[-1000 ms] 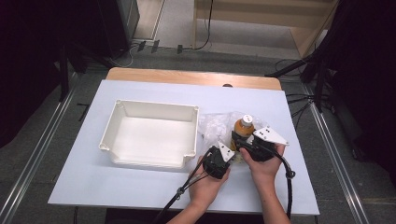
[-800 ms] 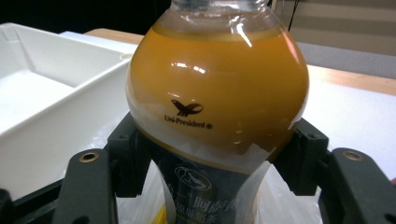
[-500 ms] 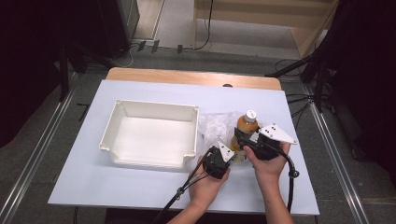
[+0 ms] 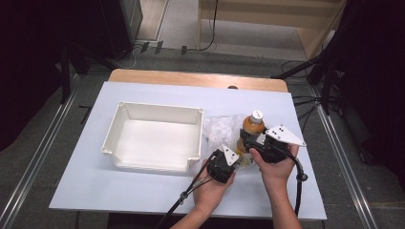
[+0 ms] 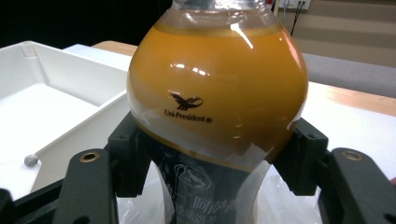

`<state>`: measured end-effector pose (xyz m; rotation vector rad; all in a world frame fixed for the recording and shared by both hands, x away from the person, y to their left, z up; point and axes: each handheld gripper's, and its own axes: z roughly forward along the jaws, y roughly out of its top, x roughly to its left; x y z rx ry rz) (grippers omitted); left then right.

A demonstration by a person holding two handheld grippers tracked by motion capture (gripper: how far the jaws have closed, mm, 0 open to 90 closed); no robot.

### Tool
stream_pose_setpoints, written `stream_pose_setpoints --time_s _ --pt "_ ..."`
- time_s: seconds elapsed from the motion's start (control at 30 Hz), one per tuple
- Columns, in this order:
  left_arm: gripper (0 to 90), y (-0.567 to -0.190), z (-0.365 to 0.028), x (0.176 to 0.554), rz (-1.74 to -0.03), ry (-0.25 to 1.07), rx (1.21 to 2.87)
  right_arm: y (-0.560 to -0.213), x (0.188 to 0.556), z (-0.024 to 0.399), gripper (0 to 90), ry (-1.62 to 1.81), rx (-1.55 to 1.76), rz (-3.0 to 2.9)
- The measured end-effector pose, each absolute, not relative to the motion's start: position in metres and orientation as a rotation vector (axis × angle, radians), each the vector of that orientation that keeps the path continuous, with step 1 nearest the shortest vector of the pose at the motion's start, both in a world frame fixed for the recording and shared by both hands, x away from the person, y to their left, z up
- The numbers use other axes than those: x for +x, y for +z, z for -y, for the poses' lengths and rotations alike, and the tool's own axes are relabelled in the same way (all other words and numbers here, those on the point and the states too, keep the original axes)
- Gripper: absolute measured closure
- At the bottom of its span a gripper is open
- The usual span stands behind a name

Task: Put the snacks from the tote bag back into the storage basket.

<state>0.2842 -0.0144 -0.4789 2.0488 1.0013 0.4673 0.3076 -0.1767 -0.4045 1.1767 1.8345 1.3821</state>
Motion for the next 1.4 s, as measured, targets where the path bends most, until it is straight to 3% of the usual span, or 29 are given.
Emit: stream_pose_setpoints --time_s 0.23,0.4,1.0,1.4 --pt "60.5 -0.472 0.001 0.279 -0.942 0.408 1.940 -0.398 0.306 0.181 37.4 1.400 1.182 -1.812" --pt "52.6 -0.464 -0.005 0.268 -0.887 0.411 1.911 -0.394 0.306 0.184 37.4 1.408 1.201 -1.794" --pt "51.1 -0.435 -0.033 0.258 -0.869 0.415 1.845 -0.370 0.295 0.182 37.4 1.425 1.151 -1.775" --pt "40.1 -0.420 -0.059 0.250 -0.831 0.424 1.797 -0.369 0.294 0.173 37.4 1.438 1.144 -1.787"
